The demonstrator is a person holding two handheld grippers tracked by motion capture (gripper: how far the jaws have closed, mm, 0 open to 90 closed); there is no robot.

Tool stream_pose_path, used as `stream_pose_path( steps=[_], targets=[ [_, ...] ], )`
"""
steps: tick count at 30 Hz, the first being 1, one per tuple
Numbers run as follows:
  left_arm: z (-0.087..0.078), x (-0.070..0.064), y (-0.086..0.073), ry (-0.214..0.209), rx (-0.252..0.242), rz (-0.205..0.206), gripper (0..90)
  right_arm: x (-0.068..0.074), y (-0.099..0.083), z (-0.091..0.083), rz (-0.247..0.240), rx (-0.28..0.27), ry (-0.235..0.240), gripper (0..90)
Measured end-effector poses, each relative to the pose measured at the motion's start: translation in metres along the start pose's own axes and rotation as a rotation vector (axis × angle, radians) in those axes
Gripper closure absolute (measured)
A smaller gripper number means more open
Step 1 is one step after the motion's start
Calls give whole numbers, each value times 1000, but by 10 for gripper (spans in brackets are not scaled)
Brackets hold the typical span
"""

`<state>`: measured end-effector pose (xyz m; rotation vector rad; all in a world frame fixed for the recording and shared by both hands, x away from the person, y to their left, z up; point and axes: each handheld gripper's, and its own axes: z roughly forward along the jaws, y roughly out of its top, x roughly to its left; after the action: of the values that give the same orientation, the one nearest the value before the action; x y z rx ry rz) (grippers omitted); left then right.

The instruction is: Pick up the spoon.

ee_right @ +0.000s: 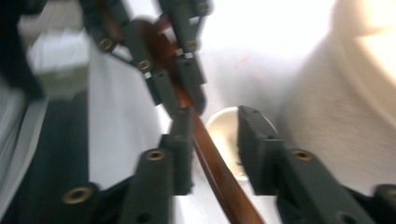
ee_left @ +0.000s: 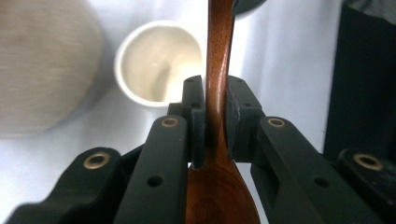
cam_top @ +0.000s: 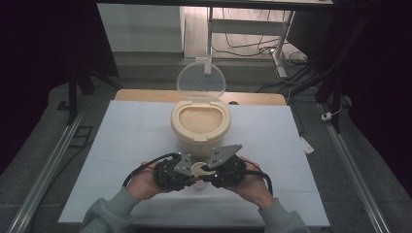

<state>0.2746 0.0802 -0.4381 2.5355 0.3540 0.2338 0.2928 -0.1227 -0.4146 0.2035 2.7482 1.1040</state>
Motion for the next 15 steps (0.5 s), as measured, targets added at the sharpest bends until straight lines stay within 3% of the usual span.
stream_pose_path(
  steps=[2, 3, 4, 5, 6, 8, 10, 11, 12, 13, 15],
  targets=[
    [-1, 0, -1, 21, -11, -7, 790, -3, -3, -5, 72, -45, -41, 599],
    [-3, 0, -2, 71, -35, -24, 789, -4, -5, -8, 101, -70, -59, 577],
    [-3, 0, -2, 95, -45, -28, 790, -4, -7, -10, 140, -91, -91, 557],
    [-3, 0, -2, 95, -45, -28, 789, -4, -9, -13, 181, -113, -110, 537],
    [-4, 0, -2, 114, -53, -34, 789, -4, -9, -13, 181, -113, -110, 537],
    [-4, -1, -3, 147, -72, -45, 789, -4, -15, -22, 291, -156, -191, 494],
    [-4, -1, -3, 172, -86, -50, 790, -4, -20, -26, 371, -184, -228, 472],
    [-4, -3, -3, 205, -97, -55, 790, -4, -23, -28, 424, -198, -248, 457],
    [-4, -3, -3, 205, -97, -55, 789, -4, -27, -29, 471, -221, -248, 449],
    [-4, -4, -2, 240, -105, -58, 790, -4, -30, -30, 505, -234, -252, 444],
    [-4, -6, -2, 260, -124, -61, 790, -3, -35, -32, 558, -255, -268, 438]
  ],
)
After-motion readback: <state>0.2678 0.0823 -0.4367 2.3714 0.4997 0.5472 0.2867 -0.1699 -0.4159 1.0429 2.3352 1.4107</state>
